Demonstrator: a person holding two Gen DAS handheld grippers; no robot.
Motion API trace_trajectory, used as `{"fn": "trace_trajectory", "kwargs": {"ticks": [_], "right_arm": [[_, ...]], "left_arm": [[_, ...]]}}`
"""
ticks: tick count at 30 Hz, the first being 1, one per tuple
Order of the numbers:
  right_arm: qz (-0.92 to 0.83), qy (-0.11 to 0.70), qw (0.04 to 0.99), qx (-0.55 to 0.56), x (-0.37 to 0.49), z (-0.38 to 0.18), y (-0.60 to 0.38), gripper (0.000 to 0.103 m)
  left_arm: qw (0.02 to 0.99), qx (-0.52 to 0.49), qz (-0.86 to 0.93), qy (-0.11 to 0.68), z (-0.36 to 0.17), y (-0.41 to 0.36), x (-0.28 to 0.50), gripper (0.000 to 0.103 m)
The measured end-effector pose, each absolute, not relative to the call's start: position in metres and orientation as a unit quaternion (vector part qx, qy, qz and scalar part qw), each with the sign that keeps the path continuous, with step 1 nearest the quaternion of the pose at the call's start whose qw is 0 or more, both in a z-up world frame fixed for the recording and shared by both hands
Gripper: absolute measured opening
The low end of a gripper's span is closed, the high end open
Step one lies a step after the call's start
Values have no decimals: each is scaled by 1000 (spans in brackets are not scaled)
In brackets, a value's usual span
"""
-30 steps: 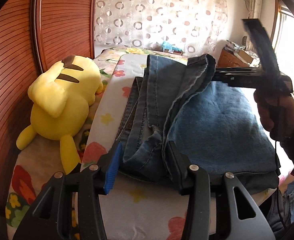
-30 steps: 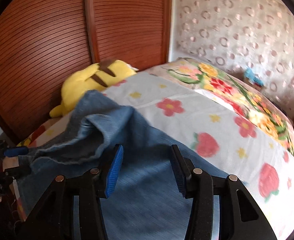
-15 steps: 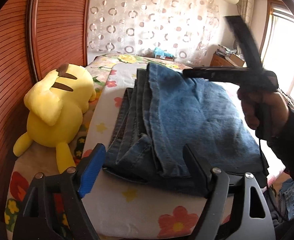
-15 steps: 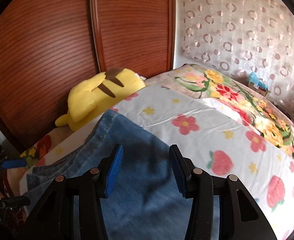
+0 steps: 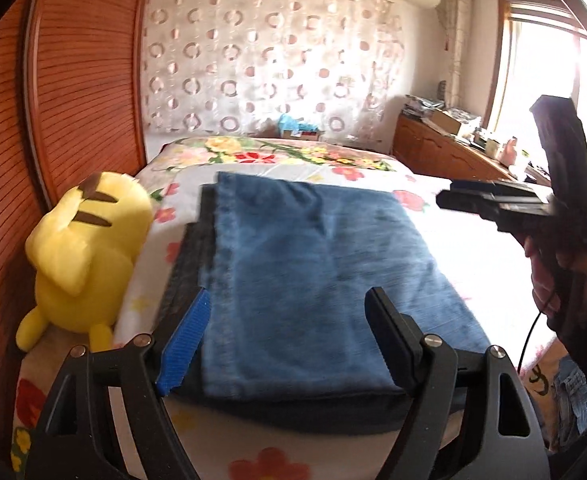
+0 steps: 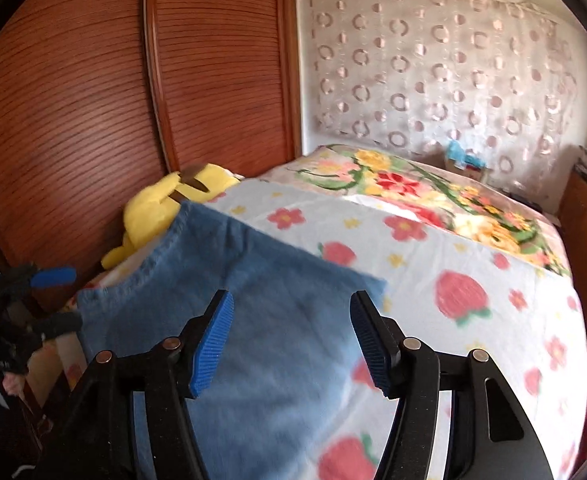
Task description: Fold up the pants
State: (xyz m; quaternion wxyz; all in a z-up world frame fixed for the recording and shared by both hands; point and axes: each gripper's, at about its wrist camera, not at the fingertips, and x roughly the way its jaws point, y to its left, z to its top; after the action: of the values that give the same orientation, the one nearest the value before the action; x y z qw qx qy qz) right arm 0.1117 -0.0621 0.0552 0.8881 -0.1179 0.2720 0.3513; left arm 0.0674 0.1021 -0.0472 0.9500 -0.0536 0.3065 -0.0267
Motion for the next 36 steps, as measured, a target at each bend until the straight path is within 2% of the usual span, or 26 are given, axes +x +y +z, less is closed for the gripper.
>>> {"fn": "trace_trajectory", "kwargs": {"ticks": [8, 24, 36], "right_arm": [[345, 279, 892, -85, 84, 62, -98, 63], [342, 363, 863, -78, 84, 6, -89, 65], [338, 379, 860, -61, 85, -3, -96, 65]], "left_arm": [[948, -37, -50, 313, -46, 75, 76, 80], [929, -24, -56, 366, -89, 61, 72, 80], [926, -12, -48, 374, -106, 60, 60, 80]]}}
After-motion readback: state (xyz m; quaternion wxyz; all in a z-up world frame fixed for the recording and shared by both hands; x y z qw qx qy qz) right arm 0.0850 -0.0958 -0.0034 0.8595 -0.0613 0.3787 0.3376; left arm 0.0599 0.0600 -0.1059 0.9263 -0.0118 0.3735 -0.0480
